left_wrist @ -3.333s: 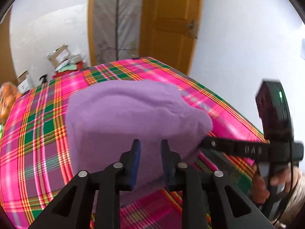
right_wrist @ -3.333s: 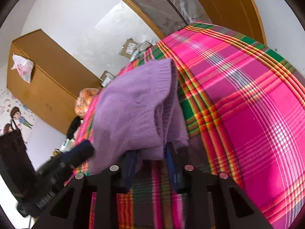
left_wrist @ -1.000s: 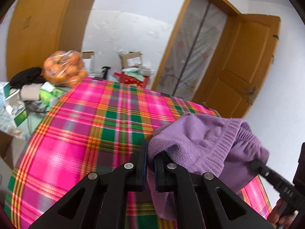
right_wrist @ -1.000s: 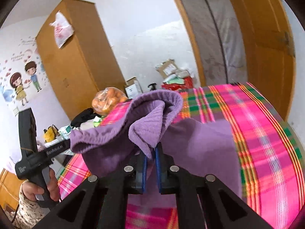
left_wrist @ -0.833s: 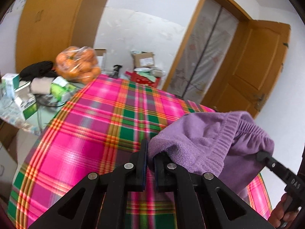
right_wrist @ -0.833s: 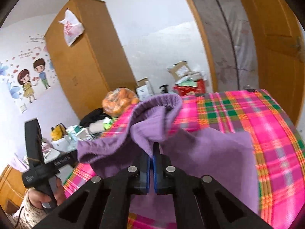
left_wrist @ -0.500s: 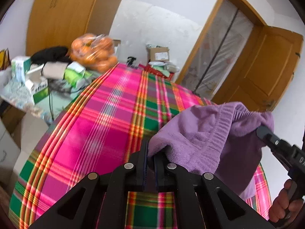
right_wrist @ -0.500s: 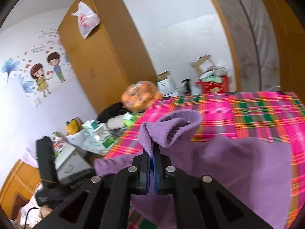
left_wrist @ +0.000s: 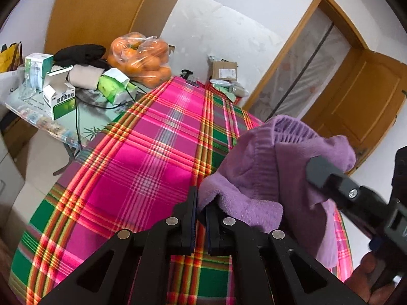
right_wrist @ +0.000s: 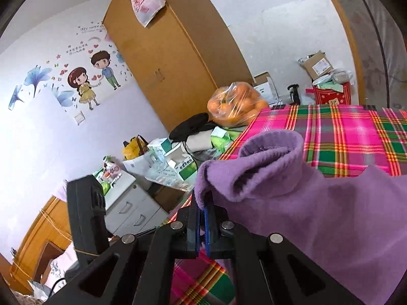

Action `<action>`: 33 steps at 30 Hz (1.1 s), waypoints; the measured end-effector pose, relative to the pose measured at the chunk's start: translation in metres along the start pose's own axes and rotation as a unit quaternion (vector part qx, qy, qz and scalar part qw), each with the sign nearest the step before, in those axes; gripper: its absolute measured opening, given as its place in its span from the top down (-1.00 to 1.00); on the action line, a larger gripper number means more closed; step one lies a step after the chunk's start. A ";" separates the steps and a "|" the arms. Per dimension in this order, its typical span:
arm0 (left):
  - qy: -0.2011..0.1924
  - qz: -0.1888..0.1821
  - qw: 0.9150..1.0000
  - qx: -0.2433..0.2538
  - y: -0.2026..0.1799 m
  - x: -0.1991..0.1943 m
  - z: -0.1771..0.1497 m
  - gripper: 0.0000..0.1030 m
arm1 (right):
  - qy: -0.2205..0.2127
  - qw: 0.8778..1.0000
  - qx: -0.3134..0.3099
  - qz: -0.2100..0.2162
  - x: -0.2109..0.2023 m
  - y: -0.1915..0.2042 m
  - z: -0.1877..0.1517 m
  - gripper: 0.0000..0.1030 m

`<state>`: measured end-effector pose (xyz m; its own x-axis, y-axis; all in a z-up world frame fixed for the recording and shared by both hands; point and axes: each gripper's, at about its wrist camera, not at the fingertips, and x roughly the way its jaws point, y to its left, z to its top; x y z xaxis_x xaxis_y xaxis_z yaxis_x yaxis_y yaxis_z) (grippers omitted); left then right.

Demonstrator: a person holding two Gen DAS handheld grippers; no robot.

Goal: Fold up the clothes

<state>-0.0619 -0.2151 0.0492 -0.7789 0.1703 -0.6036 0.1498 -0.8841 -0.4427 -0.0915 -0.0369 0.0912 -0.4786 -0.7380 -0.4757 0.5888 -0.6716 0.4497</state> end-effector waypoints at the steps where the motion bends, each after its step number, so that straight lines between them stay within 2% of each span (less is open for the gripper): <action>1: 0.001 0.002 1.000 -0.003 0.003 0.000 0.000 0.89 | 0.006 1.000 0.002 0.000 0.004 0.000 -0.002 0.95; 5: 0.026 0.011 1.000 -0.013 0.012 0.008 -0.007 0.89 | 0.042 0.999 0.015 -0.011 0.021 -0.006 -0.013 0.95; 8: 0.053 0.013 0.998 -0.012 0.016 0.014 -0.015 0.87 | 0.065 0.997 0.027 -0.035 0.027 -0.015 -0.019 0.90; 10: 0.062 0.012 0.998 -0.010 0.018 0.014 -0.019 0.84 | 0.077 0.996 0.034 -0.043 0.026 -0.021 -0.022 0.83; 12: 0.073 0.009 0.997 -0.015 0.021 0.015 -0.022 0.79 | 0.080 0.995 0.031 -0.042 0.019 -0.023 -0.023 0.65; 15: 0.086 0.008 0.995 -0.043 0.031 0.014 -0.026 0.62 | 0.064 0.997 0.004 -0.050 -0.005 -0.024 -0.024 0.44; 17: 0.093 0.005 0.994 -0.064 0.038 0.012 -0.030 0.57 | 0.049 0.998 -0.003 -0.047 -0.024 -0.028 -0.023 0.42; 21: 0.093 0.003 0.992 -0.083 0.044 -0.001 -0.033 0.58 | 0.019 0.998 0.026 -0.058 -0.066 -0.054 -0.023 0.36; 24: 0.081 0.017 0.993 -0.083 0.044 -0.013 -0.033 0.57 | -0.003 0.995 0.047 -0.086 -0.097 -0.076 -0.026 0.35; 28: 0.056 0.037 0.994 -0.092 0.049 -0.033 -0.032 0.57 | -0.025 0.986 0.079 -0.146 -0.140 -0.113 -0.037 0.35; 30: 0.049 0.034 0.995 -0.083 0.043 -0.039 -0.030 0.57 | -0.031 0.977 0.102 -0.186 -0.158 -0.135 -0.046 0.35; 33: 0.049 0.006 0.998 -0.050 0.018 -0.043 -0.028 0.57 | -0.036 0.961 0.138 -0.237 -0.182 -0.164 -0.062 0.33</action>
<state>-0.0092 -0.2265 0.0484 -0.7146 0.2056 -0.6686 0.2230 -0.8391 -0.4963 -0.0606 0.2120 0.0570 -0.6998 -0.3412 -0.6276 0.1032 -0.9176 0.3839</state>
